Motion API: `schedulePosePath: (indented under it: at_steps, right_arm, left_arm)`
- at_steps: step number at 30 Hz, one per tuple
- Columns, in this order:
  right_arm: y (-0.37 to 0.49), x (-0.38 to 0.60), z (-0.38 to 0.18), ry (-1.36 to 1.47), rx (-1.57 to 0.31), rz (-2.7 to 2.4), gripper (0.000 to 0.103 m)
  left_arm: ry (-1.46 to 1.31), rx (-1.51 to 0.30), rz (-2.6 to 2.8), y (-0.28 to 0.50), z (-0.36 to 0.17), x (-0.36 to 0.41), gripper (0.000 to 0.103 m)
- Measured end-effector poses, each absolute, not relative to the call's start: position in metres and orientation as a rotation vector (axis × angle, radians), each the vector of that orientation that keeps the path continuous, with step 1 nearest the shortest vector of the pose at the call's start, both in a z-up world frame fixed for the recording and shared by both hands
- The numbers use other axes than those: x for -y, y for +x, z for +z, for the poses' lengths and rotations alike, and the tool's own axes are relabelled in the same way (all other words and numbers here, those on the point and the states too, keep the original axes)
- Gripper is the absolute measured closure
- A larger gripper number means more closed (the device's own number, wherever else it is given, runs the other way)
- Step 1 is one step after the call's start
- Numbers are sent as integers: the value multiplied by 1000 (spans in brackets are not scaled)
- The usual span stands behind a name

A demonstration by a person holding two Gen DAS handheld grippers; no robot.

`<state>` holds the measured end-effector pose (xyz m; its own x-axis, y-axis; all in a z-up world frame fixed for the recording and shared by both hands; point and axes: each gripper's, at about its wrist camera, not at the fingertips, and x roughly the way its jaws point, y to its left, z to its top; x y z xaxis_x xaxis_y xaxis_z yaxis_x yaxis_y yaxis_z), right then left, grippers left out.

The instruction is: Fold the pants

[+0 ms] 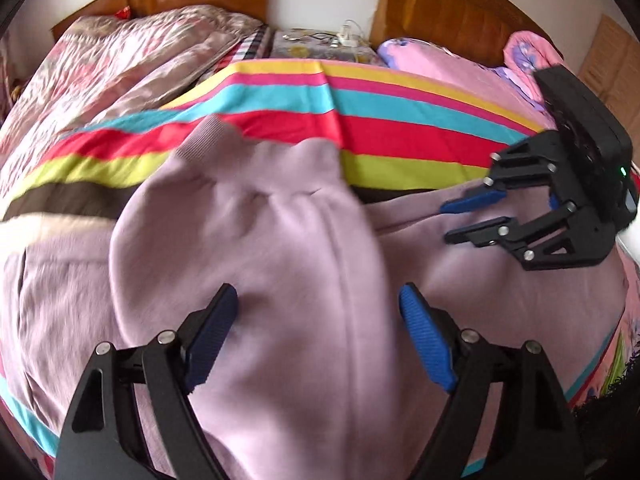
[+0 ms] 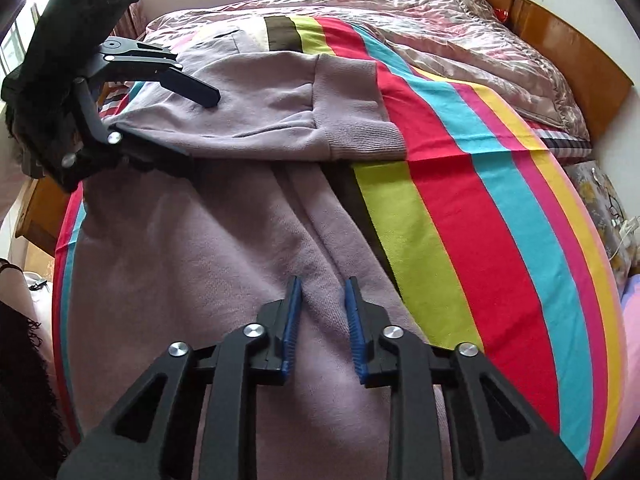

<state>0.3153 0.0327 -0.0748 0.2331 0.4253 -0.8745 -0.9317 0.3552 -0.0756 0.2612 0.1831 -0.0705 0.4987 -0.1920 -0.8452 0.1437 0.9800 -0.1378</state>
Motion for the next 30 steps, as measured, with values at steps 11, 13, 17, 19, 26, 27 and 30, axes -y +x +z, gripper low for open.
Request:
schedulePosePath:
  at_steps: [11, 13, 17, 19, 26, 27, 30]
  right_arm:
    - [288, -29, -33, -738, -627, 862, 99]
    - [296, -32, -36, -752, -634, 846, 99]
    - [320, -39, -77, -756, -735, 828, 98]
    - [323, -37, -81, -703, -743, 842, 94]
    - [335, 22, -35, -453, -780, 886, 60]
    - [340, 33, -34, -446, -784, 846, 60]
    - [352, 63, -40, -407, -842, 788, 60]
  left_arm:
    - [-91, -879, -152, 247, -39, -195, 96]
    - [-106, -844, -122, 245, -29, -201, 96]
    - [-142, -871, -6, 253, -41, -220, 96]
    - [-164, -896, 25, 253, -50, -228, 95]
    - [-233, -867, 44, 222, -52, -249, 76]
    - [-248, -860, 47, 219, -51, -252, 69]
    - [-308, -837, 49, 209, -50, -258, 61]
